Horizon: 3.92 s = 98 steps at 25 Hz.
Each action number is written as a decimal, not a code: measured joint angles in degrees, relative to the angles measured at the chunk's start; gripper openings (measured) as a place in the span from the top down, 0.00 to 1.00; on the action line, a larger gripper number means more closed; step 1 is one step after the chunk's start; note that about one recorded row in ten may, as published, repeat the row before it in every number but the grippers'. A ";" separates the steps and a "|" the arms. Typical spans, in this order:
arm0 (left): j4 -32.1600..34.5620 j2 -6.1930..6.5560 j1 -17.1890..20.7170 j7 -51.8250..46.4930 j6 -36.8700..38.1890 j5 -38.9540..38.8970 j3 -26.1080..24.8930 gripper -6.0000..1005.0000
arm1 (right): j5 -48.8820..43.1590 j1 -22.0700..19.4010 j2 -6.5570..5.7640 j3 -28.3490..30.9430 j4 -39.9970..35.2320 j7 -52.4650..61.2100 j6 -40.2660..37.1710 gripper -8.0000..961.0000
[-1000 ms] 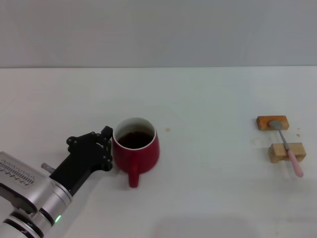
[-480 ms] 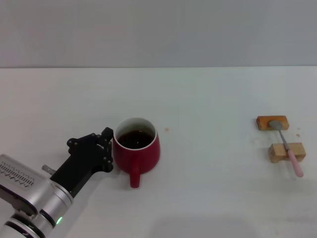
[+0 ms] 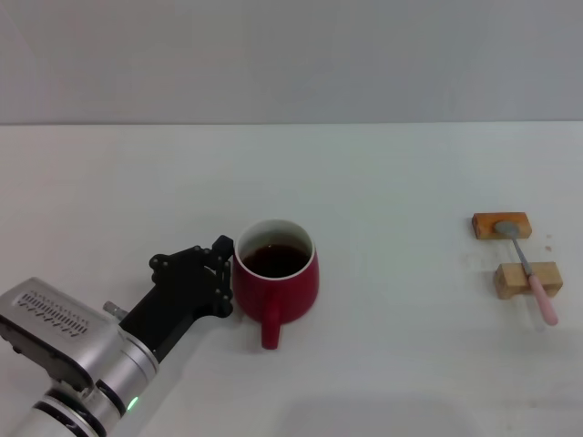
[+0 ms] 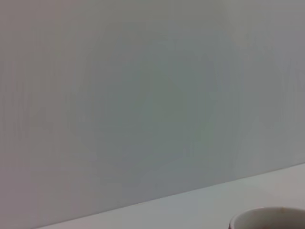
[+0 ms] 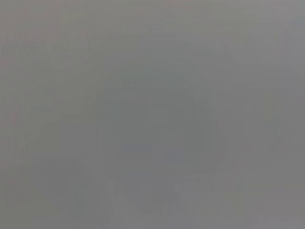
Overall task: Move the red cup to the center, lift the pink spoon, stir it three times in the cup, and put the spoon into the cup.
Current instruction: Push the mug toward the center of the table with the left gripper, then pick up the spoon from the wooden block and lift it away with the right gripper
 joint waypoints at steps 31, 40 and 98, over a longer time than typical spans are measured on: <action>-4.98 0.00 0.10 2.34 -4.30 0.03 0.58 0.98 | 0.00 0.00 -0.02 0.01 0.00 0.00 0.00 0.28; -4.76 0.01 0.87 4.07 -4.40 -0.32 -0.30 0.98 | -0.01 -0.05 0.01 0.00 0.00 0.01 0.00 0.27; -2.72 0.86 14.37 3.68 10.99 -0.43 -15.75 0.81 | -0.65 -0.48 0.00 -0.49 -1.25 0.88 -0.53 0.27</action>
